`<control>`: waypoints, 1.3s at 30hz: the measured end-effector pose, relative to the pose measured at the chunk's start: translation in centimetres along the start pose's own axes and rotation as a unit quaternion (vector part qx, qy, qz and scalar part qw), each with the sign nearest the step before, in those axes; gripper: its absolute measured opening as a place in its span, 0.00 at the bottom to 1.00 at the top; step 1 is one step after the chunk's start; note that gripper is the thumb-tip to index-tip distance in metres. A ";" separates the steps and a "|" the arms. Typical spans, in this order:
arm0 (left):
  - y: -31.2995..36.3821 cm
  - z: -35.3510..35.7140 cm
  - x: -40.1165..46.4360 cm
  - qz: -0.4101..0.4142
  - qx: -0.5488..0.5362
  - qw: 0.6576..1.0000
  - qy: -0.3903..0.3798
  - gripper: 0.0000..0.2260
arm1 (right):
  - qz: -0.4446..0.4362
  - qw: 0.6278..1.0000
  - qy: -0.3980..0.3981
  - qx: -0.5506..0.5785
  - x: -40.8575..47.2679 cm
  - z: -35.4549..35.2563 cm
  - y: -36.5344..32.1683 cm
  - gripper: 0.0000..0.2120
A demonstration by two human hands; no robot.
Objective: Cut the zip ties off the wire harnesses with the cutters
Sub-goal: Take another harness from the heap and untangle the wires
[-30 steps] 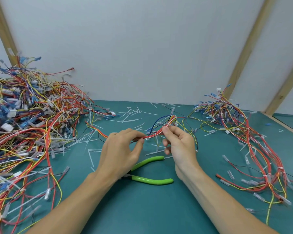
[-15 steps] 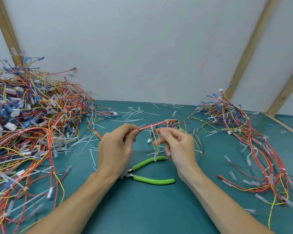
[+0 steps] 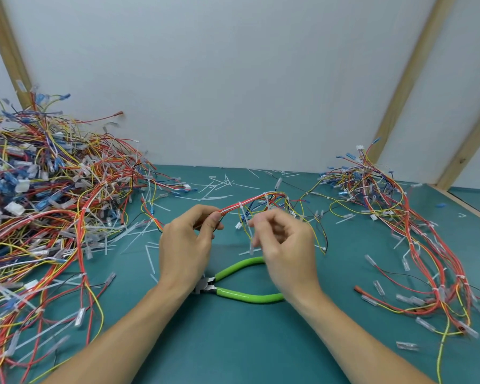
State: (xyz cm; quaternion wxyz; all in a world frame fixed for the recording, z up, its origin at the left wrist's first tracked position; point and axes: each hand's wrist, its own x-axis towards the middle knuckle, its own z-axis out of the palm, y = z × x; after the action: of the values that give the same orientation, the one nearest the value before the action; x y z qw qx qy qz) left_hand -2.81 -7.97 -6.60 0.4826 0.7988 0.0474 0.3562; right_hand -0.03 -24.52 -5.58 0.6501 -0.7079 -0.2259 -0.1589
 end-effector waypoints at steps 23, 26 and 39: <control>0.9 -0.4 -0.3 0.112 0.085 0.987 -0.081 0.07 | 0.207 0.965 0.054 0.152 2.0 -0.9 0.7 0.06; 1.0 -0.7 0.0 0.128 0.122 0.981 -0.086 0.08 | 0.229 0.952 0.089 0.180 2.6 -1.7 0.8 0.05; 0.4 -0.2 0.0 0.069 0.016 0.994 -0.082 0.06 | 0.229 0.957 -0.082 0.158 1.4 -0.5 0.2 0.08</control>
State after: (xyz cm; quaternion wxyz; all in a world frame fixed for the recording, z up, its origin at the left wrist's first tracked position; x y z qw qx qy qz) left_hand -3.02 -8.03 -6.26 0.4464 0.8340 -0.0419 0.3215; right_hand 1.30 -24.82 -5.02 0.7517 -0.6398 -0.1320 0.0906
